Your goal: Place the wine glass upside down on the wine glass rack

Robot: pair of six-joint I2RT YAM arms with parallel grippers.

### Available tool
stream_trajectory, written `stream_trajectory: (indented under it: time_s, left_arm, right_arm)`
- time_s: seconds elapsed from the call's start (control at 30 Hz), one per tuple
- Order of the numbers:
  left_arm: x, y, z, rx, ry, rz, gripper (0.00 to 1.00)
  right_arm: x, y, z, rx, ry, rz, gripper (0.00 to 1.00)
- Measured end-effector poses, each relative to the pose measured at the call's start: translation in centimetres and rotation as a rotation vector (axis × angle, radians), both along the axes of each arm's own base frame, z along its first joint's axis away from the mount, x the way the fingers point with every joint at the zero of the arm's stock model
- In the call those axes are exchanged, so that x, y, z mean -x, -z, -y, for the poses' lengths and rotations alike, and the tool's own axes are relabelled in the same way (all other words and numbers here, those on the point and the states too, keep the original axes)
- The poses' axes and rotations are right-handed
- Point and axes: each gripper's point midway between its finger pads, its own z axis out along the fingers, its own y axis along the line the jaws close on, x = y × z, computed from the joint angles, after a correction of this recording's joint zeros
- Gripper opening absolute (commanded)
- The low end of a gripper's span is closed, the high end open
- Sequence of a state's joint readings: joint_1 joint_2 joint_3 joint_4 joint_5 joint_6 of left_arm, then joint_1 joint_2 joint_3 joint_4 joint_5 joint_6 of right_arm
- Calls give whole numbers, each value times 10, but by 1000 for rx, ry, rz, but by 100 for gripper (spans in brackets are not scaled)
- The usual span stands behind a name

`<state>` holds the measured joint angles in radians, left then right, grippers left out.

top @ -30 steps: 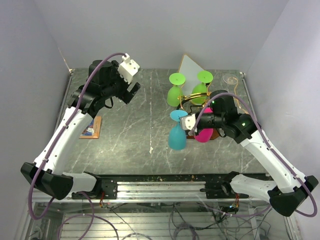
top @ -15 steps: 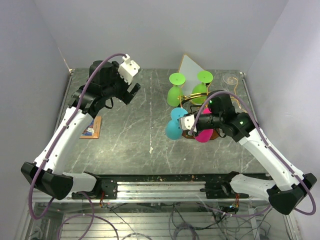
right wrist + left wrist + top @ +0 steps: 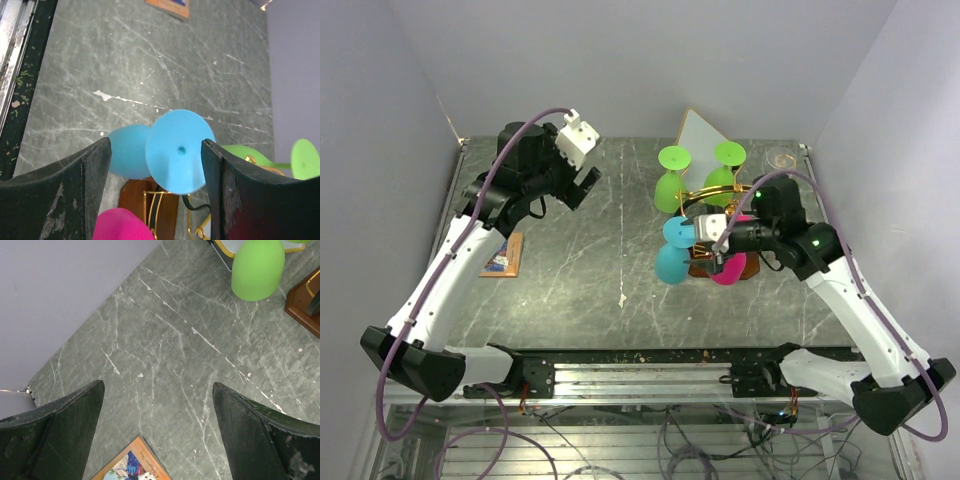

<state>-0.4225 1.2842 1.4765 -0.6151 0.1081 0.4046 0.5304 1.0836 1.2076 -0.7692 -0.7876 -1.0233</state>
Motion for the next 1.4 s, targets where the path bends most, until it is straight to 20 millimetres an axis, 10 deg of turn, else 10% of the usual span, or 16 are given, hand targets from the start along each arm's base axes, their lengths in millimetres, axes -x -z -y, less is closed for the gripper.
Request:
stream_trajectory:
  time_s: [0.27,0.43,0.73,1.1,1.4]
  left_arm:
    - [2,-5,-2,18,-15,9,100]
    - [-1,-10,-10,70,-86,20,99]
    - [3,-12,-31,233,-236,44,99]
    - [-6,-23,-65,340,-467,153,99]
    - [7,-48,-87,359,-511,233,99]
  right_arm:
    - [-40,-50,40,-172,307,-51,76]
    - [-107,-69,109,-308,746,-108,88]
    - [-156,-88,195,-514,1216,-83,100]
    - [-160,-102,258,-652,1521,-15,100]
    - [-138,-117,252,-611,1457,55,100]
